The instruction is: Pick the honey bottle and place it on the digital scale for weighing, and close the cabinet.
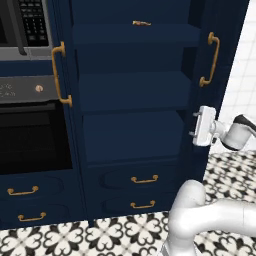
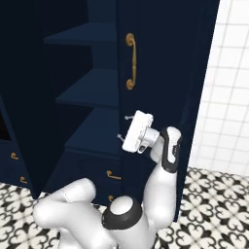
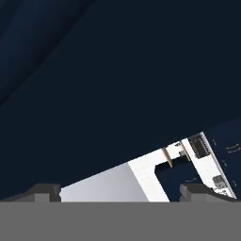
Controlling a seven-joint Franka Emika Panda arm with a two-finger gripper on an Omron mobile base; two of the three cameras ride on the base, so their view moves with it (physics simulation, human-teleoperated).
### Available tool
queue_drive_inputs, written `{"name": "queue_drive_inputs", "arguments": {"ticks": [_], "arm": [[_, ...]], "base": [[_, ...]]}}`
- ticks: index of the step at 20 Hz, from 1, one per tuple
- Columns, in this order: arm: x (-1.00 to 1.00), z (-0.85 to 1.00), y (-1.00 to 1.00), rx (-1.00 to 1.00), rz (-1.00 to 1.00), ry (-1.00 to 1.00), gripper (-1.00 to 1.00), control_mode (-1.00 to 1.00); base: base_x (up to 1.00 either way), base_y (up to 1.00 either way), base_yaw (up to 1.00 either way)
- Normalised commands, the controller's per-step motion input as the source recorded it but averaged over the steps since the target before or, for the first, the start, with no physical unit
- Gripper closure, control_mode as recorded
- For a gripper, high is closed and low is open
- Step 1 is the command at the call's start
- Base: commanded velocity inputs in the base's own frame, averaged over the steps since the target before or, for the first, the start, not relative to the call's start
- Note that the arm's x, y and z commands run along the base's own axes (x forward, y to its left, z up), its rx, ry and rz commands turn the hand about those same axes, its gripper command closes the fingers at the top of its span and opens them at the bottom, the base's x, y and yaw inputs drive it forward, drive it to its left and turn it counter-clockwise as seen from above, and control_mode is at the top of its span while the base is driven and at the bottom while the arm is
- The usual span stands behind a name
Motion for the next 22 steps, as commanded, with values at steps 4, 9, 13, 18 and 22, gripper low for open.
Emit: {"name": "queue_drive_inputs", "arguments": {"ticks": [4, 9, 13, 18, 22], "arm": [[0.69, 0.00, 1.00, 0.00, -0.07, 0.00, -1.00, -1.00], [0.90, 0.00, 0.50, 0.00, -0.12, 0.00, -1.00, -1.00], [1.00, -0.14, -0.44, 0.06, -0.11, 0.16, -1.00, -1.00], [0.96, -0.25, -0.41, 0.01, -0.30, 0.43, -1.00, -1.00], [0.49, -0.16, -0.16, -0.03, -0.60, 0.62, -1.00, -1.00]], "base": [[0.00, 0.00, 0.00], [0.00, 0.00, 0.00], [0.00, 0.00, 0.00], [0.00, 0.00, 0.00], [0.00, 0.00, 0.00]]}}
